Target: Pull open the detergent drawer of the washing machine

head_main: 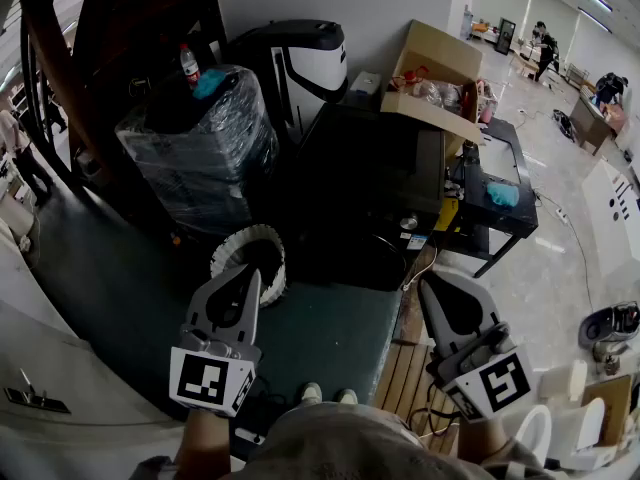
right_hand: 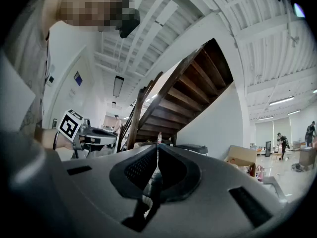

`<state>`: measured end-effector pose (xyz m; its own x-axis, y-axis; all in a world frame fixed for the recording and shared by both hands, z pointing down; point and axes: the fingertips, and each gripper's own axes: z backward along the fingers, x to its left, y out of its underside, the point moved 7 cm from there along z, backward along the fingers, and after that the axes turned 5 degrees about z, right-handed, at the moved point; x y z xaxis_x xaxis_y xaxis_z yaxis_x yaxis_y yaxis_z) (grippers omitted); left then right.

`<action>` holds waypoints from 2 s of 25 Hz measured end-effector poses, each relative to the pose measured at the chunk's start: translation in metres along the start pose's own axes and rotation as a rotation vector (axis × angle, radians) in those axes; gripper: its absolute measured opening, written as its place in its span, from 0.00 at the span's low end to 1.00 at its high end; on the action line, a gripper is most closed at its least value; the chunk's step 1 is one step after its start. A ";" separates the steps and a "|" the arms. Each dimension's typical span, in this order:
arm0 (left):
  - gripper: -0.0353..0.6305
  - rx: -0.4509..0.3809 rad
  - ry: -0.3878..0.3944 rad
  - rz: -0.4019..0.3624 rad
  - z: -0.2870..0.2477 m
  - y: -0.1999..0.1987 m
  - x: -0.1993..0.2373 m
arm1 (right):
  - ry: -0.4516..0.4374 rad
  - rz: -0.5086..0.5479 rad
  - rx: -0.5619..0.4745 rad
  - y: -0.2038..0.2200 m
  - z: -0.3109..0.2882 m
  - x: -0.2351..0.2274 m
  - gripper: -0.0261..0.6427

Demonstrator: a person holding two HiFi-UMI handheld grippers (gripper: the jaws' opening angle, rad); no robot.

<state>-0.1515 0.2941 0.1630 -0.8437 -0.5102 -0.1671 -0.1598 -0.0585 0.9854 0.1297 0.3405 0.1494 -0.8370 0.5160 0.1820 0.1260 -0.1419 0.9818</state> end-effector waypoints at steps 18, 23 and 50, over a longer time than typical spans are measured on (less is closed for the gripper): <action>0.49 0.055 -0.022 0.013 -0.008 0.009 -0.036 | -0.043 -0.046 0.035 0.022 0.019 -0.016 0.09; 0.61 0.010 -0.043 0.077 -0.005 0.008 -0.042 | -0.067 -0.050 0.042 0.028 0.025 -0.015 0.09; 0.62 0.086 0.060 0.301 -0.126 0.080 0.037 | -0.057 -0.073 0.156 0.080 -0.097 -0.054 0.09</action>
<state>-0.1308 0.1625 0.2394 -0.8283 -0.5436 0.1359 0.0472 0.1740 0.9836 0.1337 0.2197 0.2127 -0.8162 0.5676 0.1082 0.1509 0.0286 0.9881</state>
